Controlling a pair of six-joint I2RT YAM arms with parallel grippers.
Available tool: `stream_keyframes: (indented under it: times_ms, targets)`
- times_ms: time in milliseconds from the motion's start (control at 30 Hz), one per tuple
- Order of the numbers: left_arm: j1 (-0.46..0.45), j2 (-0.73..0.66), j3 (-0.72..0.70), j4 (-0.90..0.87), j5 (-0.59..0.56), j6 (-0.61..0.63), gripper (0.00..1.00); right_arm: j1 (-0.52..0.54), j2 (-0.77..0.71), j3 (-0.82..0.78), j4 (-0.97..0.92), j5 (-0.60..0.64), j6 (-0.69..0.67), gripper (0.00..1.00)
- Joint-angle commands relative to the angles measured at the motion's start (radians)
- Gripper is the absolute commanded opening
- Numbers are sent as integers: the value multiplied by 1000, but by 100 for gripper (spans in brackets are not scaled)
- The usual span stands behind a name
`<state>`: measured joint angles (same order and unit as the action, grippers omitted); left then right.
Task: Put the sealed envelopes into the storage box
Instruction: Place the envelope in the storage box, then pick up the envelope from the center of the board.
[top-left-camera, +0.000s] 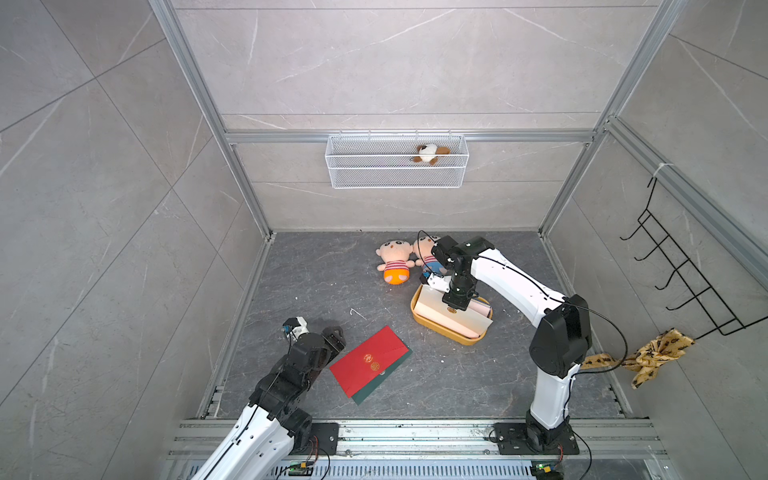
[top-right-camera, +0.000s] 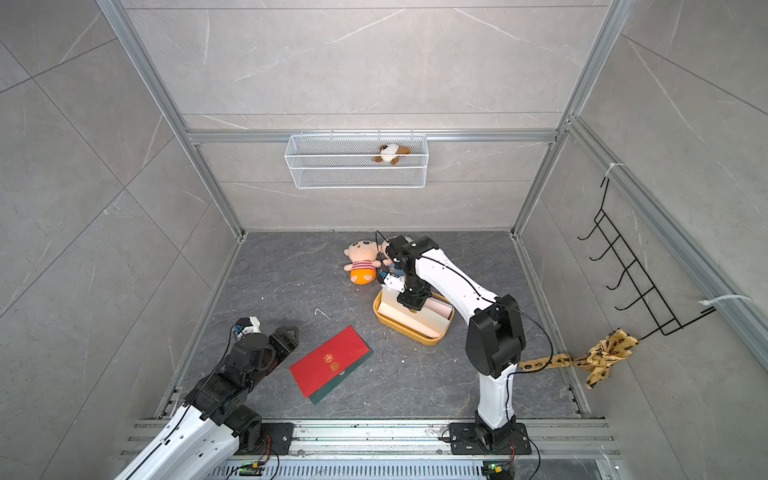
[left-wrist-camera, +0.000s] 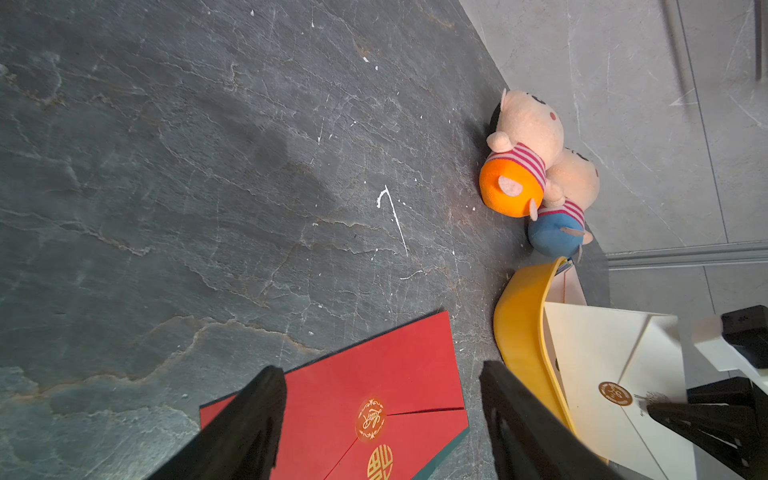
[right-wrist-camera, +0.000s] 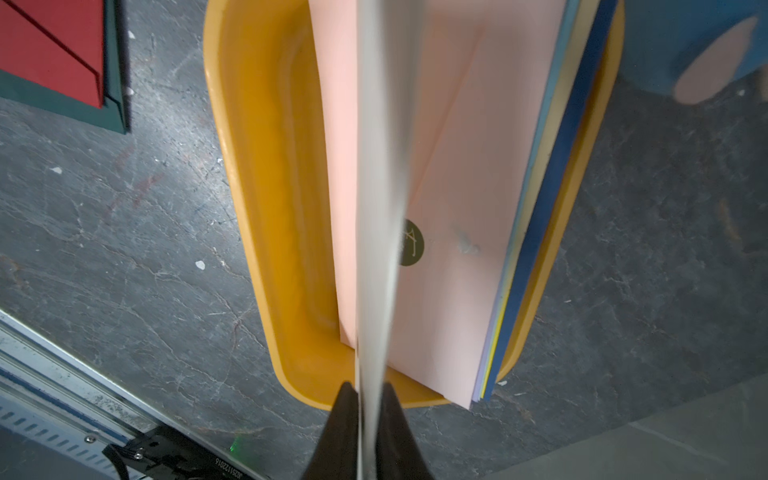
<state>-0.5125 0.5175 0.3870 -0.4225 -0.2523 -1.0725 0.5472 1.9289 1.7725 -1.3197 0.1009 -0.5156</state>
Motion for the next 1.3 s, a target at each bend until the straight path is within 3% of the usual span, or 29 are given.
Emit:
stream_keyframes:
  times_ms: [0,133,267,400,500,667,733,800,933,1267]
  targets:
    - [-4,10,15,19,8,18,79,2,42,37,2,48,14,36]
    - [-4,18,18,19,10,18,79,2,33,61,40,102,45,48]
    - [-4,24,22,17,9,20,79,-6,19,88,98,239,91,51]
    - [-3,22,9,21,12,15,79,-20,-23,114,150,263,165,51]
    - [-3,28,-19,40,26,5,79,-21,-113,68,258,169,281,51]
    - [-3,60,-82,45,45,-31,79,-6,-315,-212,600,-269,638,50]
    - [-4,74,-100,45,56,-43,79,29,-353,-325,732,-337,813,50]
    - [-3,88,-116,36,79,-51,79,92,-344,-378,790,-401,872,50]
    - [-4,95,-162,16,96,-84,78,258,-244,-381,801,-344,930,50]
    - [-4,95,-205,1,142,-151,78,361,36,-319,757,-220,1040,49]
